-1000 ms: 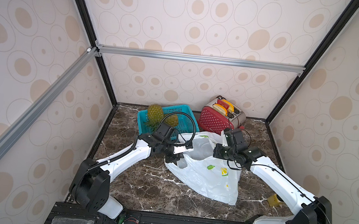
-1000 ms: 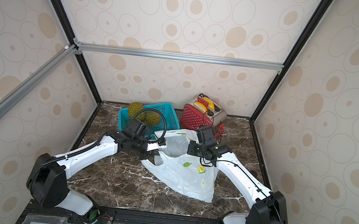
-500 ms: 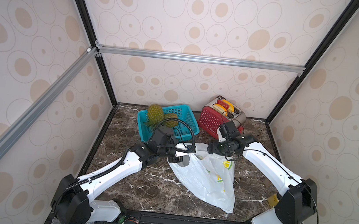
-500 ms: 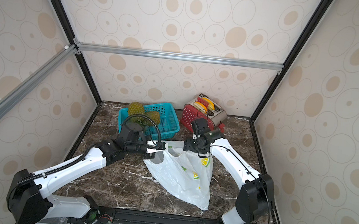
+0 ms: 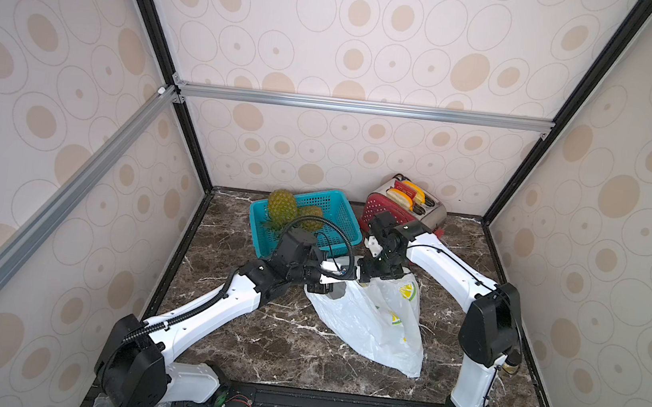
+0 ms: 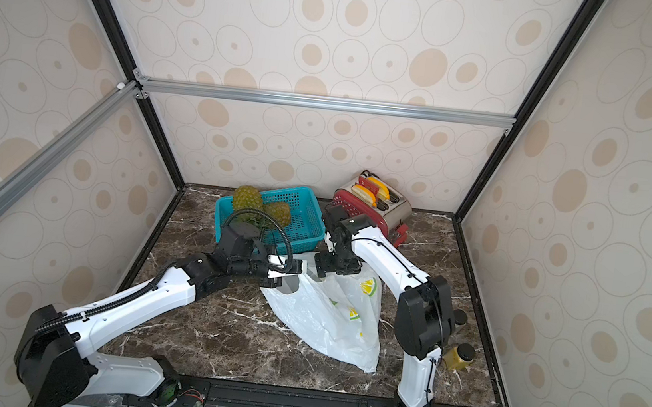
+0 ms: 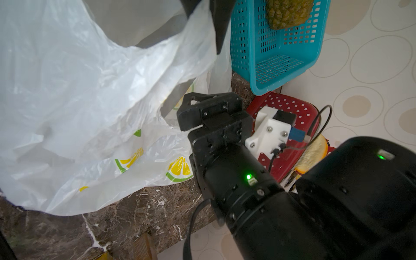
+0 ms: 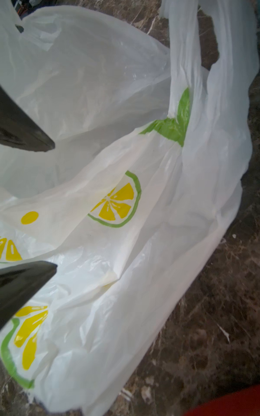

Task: Place the pineapple into a plastic bag & tie a knot
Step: Pick up the plastic bag at the center of the board.

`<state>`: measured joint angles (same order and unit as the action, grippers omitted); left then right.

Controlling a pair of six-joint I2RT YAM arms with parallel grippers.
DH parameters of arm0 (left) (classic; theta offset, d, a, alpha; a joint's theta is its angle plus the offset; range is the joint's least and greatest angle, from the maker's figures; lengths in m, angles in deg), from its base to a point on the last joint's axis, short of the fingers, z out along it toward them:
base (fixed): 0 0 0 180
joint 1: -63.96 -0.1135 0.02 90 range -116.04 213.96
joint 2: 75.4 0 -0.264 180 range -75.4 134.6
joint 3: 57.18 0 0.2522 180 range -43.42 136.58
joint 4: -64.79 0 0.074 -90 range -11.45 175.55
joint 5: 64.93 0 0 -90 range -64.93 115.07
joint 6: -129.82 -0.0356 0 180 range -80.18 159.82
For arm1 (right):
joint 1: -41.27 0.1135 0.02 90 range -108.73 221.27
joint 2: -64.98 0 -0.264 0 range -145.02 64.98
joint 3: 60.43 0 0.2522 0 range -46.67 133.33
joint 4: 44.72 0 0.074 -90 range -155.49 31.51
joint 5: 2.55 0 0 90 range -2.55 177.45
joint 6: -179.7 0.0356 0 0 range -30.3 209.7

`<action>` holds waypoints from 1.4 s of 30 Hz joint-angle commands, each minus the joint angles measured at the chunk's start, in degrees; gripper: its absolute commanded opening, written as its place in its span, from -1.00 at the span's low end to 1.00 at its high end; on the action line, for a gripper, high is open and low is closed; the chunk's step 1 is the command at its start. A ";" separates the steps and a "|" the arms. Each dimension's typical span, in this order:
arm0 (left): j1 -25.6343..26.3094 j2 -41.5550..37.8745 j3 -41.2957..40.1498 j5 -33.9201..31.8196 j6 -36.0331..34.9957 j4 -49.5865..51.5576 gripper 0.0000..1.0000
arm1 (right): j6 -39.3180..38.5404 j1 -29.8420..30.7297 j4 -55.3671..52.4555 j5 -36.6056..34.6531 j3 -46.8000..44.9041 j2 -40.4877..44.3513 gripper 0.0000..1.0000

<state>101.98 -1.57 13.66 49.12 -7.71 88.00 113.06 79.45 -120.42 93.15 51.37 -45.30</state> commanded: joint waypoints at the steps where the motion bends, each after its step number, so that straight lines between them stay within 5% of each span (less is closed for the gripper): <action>1: 0.39 0.27 -0.13 0.32 -2.10 -0.58 -1.00 | -3.22 0.47 -4.90 0.92 2.60 -2.70 0.43; 5: 0.49 -0.57 -0.39 -0.53 -2.21 -0.49 -1.00 | -3.38 0.34 -5.70 -0.96 3.81 -4.82 -0.15; 9: 0.50 -2.14 -0.73 -1.67 -1.93 -0.49 -1.00 | -2.83 0.16 -5.68 -0.90 4.55 -4.84 -1.00; 16: 0.63 -7.34 -3.16 -3.67 2.90 2.55 -0.98 | 6.35 -0.59 2.84 -8.70 0.33 5.95 -1.00; 23: 5.61 -10.95 -8.77 0.11 6.36 11.86 -0.27 | 26.60 -0.41 19.88 -9.15 -15.93 16.81 -1.00; 30: 6.00 -17.75 -11.60 4.24 19.46 9.71 0.60 | 40.97 1.02 26.55 -13.86 -25.90 22.69 -1.00; 33: 5.88 -24.69 -12.73 -1.90 28.94 4.22 0.98 | 45.20 1.34 25.91 -16.91 -28.92 25.89 -1.00; 35: 5.90 -28.14 -12.12 -10.40 36.71 1.22 0.98 | 48.41 1.46 25.72 -18.60 -30.76 27.79 -1.00; 38: 5.62 -28.37 -8.55 -31.49 50.89 1.27 0.98 | 53.15 1.43 26.36 -19.99 -32.47 29.36 -1.00; 42: 4.71 -23.12 -1.33 -48.12 59.04 7.32 0.98 | 56.21 1.47 28.01 -19.34 -32.04 29.13 -1.00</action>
<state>107.36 -27.83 7.87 19.59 38.78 92.77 164.38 80.54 -93.73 75.24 19.64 -15.88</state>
